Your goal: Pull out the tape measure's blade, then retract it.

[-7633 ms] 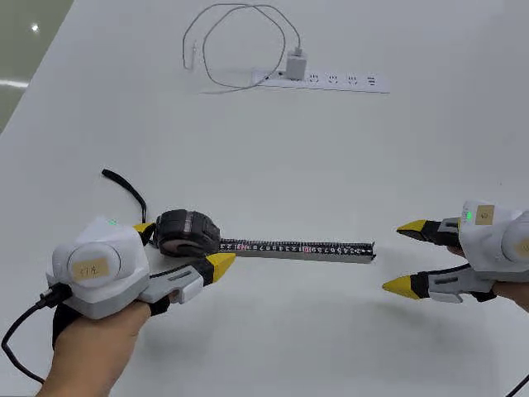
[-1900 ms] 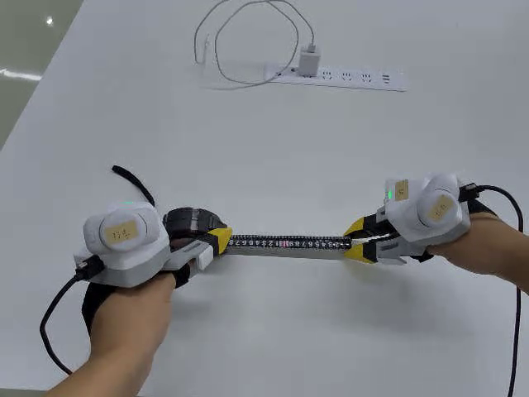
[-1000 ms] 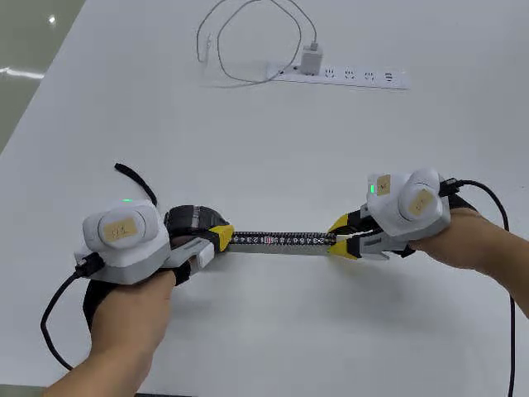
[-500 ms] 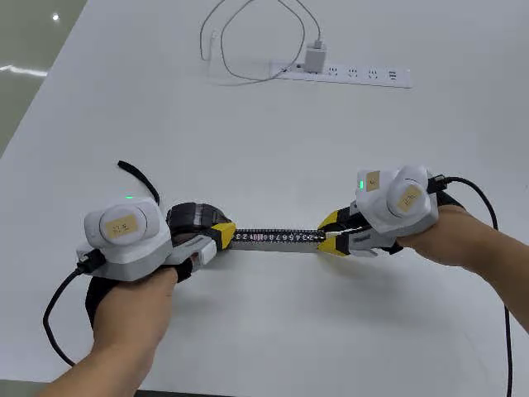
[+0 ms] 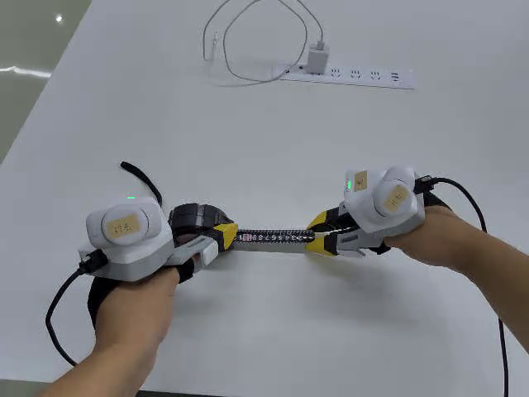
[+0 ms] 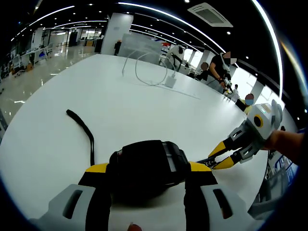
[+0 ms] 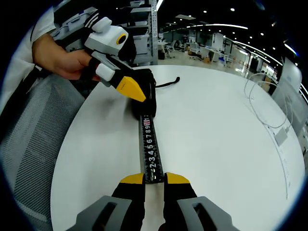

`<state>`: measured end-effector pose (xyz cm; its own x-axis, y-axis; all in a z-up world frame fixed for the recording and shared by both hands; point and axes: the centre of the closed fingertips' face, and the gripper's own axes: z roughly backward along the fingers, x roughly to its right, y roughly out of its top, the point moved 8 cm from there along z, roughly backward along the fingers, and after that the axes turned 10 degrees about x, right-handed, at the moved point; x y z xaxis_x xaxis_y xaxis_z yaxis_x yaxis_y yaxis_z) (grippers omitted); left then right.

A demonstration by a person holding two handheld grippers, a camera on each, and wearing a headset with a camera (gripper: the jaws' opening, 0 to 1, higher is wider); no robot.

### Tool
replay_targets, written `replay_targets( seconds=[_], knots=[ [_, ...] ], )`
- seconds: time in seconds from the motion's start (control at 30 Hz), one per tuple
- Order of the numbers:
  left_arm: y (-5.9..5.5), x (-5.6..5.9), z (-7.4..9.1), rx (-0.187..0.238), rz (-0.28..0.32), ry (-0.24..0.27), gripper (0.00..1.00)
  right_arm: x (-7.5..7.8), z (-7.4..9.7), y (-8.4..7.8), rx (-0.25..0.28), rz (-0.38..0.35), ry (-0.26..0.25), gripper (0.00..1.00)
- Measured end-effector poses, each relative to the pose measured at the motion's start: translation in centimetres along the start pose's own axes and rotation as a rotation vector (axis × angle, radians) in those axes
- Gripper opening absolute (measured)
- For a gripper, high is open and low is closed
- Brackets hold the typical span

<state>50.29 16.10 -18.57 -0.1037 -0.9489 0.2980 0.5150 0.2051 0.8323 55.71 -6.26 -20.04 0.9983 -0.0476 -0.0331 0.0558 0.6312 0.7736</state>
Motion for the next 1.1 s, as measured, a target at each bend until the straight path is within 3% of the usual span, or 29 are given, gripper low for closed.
replay_targets(
  seconds=[1.1],
  knots=[
    [-0.1, 0.0, -0.1, 0.005, 0.005, -0.001, 0.57, -0.4, -3.6, 2.4, 0.057, -0.018, 0.033, 0.10]
  ],
)
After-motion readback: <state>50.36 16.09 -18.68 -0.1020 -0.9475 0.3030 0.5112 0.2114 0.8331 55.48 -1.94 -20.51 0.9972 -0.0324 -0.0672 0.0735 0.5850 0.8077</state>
